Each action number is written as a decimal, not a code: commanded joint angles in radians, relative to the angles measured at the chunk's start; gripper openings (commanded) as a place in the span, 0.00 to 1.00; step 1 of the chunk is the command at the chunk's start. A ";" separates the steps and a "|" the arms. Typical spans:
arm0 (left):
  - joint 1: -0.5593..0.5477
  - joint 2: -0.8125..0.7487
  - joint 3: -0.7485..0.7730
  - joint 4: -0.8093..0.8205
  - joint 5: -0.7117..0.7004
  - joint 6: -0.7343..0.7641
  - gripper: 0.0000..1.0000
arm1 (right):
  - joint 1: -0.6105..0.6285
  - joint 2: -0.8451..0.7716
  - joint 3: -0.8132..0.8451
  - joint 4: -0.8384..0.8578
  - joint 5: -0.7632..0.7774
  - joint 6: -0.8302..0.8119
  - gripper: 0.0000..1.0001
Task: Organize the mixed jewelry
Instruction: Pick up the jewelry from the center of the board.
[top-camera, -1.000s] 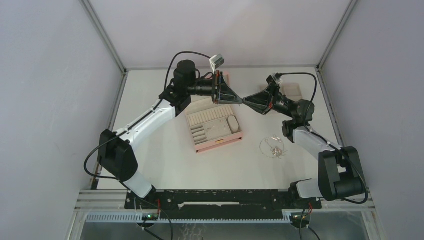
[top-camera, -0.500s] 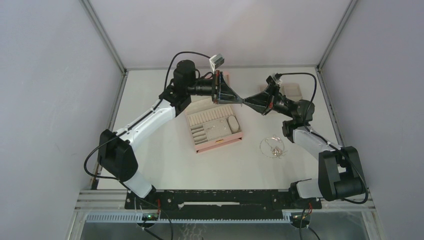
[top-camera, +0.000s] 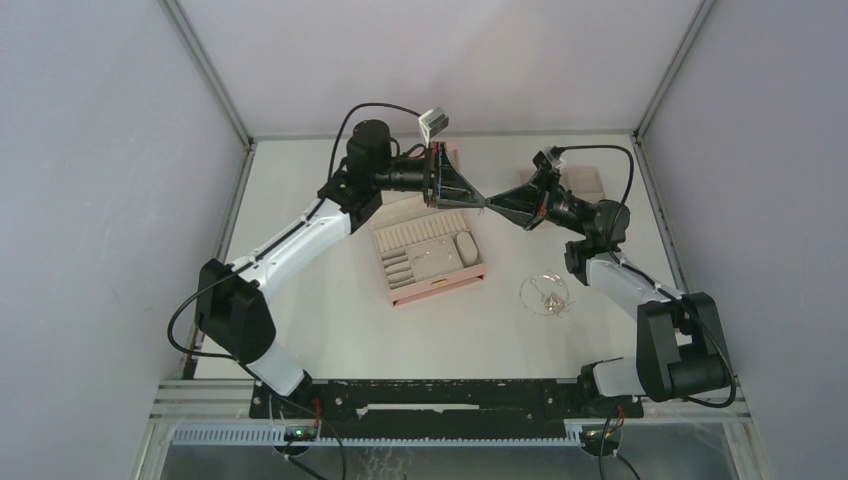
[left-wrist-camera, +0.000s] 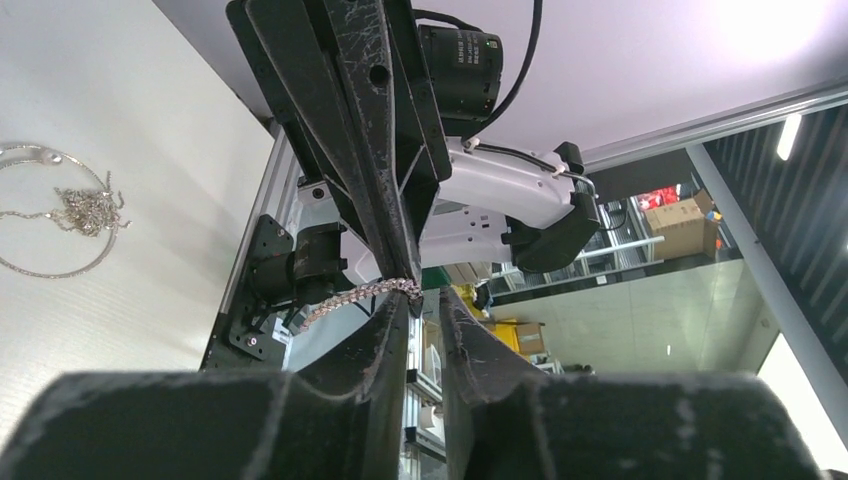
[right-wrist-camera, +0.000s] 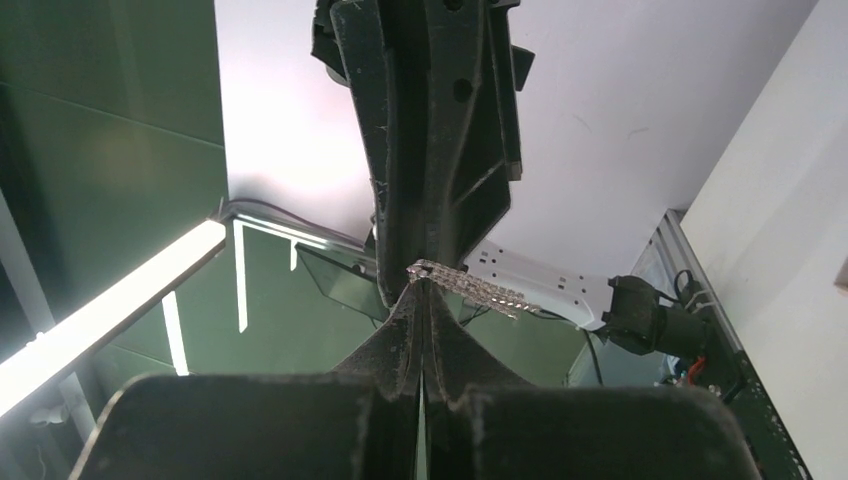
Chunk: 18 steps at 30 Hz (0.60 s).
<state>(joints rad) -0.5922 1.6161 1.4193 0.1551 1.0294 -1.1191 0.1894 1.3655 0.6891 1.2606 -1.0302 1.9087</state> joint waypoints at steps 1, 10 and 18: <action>0.005 -0.004 -0.009 -0.012 -0.019 0.025 0.25 | 0.002 -0.011 0.036 0.168 0.005 0.009 0.00; 0.020 -0.017 -0.012 -0.039 -0.033 0.044 0.29 | -0.004 -0.011 0.036 0.158 -0.005 0.002 0.00; 0.026 -0.024 -0.004 -0.040 -0.036 0.047 0.30 | -0.016 -0.017 0.015 0.142 -0.007 -0.010 0.00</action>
<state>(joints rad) -0.5766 1.6188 1.4193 0.1017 0.9981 -1.0981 0.1818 1.3655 0.6895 1.2831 -1.0344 1.9087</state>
